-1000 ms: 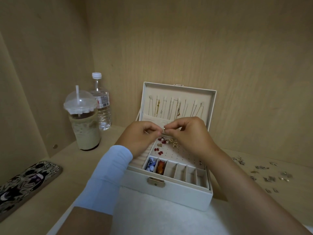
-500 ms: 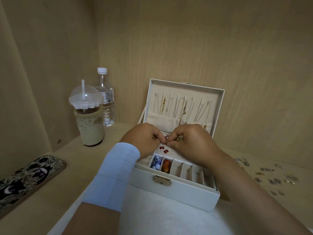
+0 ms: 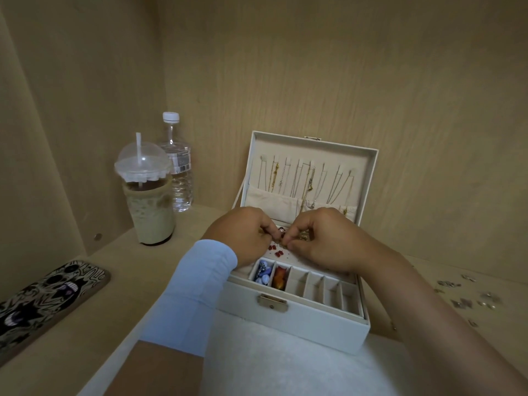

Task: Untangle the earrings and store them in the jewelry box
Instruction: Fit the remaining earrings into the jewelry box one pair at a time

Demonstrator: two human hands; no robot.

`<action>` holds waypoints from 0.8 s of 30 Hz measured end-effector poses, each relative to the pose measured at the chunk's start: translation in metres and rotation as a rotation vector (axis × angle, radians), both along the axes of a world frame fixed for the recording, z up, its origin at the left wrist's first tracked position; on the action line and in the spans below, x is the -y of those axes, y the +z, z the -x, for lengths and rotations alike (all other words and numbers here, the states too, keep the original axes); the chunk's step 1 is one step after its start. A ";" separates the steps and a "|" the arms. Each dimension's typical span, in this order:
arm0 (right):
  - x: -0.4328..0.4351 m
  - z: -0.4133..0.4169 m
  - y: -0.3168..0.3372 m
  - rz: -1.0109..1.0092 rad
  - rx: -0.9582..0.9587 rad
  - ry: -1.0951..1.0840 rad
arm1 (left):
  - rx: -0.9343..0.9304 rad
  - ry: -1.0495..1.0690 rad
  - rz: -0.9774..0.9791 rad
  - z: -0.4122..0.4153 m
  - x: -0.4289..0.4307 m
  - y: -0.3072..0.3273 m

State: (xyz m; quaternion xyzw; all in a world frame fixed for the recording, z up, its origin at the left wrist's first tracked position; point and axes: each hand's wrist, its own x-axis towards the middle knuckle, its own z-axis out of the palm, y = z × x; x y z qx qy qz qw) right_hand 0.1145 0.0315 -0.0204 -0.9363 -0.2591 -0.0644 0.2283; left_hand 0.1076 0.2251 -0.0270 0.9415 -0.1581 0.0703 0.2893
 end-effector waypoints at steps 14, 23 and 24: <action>0.018 0.002 0.012 -0.108 -0.050 -0.028 | 0.075 -0.008 0.024 0.001 0.003 -0.002; 0.145 0.039 0.022 -0.112 -0.028 -0.293 | 0.170 -0.133 0.195 0.030 0.080 0.026; 0.157 0.041 0.018 -0.077 -0.049 -0.320 | 0.155 -0.163 0.155 0.031 0.096 0.029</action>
